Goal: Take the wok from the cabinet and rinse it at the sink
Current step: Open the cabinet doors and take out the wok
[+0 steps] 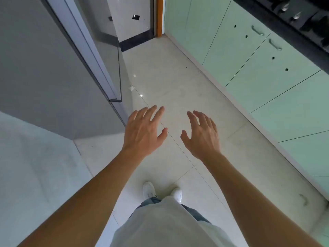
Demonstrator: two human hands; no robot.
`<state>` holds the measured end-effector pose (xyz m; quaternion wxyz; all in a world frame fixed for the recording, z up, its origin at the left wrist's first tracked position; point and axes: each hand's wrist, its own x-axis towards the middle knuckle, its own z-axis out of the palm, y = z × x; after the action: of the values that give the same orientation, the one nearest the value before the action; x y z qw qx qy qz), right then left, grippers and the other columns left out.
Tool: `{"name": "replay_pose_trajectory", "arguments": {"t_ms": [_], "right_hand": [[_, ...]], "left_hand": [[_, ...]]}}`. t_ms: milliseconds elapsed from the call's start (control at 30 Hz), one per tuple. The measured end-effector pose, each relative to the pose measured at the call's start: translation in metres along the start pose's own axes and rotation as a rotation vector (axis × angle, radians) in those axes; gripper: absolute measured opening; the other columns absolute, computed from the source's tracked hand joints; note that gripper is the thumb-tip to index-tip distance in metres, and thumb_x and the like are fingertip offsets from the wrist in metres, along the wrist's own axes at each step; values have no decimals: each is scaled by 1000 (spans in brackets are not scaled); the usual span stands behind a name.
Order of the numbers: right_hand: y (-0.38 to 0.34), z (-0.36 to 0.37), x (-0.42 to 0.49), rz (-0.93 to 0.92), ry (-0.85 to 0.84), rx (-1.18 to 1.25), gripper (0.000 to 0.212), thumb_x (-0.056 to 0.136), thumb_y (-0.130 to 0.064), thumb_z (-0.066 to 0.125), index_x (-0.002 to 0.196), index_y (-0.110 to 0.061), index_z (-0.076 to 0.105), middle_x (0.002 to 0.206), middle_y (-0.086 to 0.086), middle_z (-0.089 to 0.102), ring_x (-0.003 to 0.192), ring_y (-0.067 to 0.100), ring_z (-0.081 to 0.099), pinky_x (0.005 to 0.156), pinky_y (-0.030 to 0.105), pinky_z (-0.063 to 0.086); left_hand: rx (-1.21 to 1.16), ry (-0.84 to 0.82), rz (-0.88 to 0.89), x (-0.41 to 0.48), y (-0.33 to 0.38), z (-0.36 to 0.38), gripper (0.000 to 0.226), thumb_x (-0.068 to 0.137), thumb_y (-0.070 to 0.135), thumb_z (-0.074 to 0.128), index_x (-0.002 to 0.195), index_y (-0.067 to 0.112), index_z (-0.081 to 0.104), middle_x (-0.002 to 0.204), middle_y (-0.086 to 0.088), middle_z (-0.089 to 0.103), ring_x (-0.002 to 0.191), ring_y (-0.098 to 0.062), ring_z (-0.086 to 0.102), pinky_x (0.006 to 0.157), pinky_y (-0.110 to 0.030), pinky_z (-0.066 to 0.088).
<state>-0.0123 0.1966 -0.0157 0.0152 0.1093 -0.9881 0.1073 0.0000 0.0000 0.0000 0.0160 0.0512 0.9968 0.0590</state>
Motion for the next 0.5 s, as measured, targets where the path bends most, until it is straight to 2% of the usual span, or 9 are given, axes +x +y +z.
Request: {"name": "replay_pose_trajectory", "arguments": {"t_ms": [300,500], "right_hand": [[-14,6,10,47,-14,-46,64,91,-41,66,146,-12,49,147,15,54,136,36,50,114,51,36],[-10,8,47,59,41,-9,63,86,-36,71,140,-8,54,140,17,59,130,38,55,110,52,40]], "left_hand": [[3,43,43,15,-24,1,69,90,57,36,149,22,29,150,-6,46,135,-27,44,110,-47,36],[6,27,50,53,-31,0,69,89,57,35,149,23,29,150,-6,46,135,-27,44,110,-47,36]]}}
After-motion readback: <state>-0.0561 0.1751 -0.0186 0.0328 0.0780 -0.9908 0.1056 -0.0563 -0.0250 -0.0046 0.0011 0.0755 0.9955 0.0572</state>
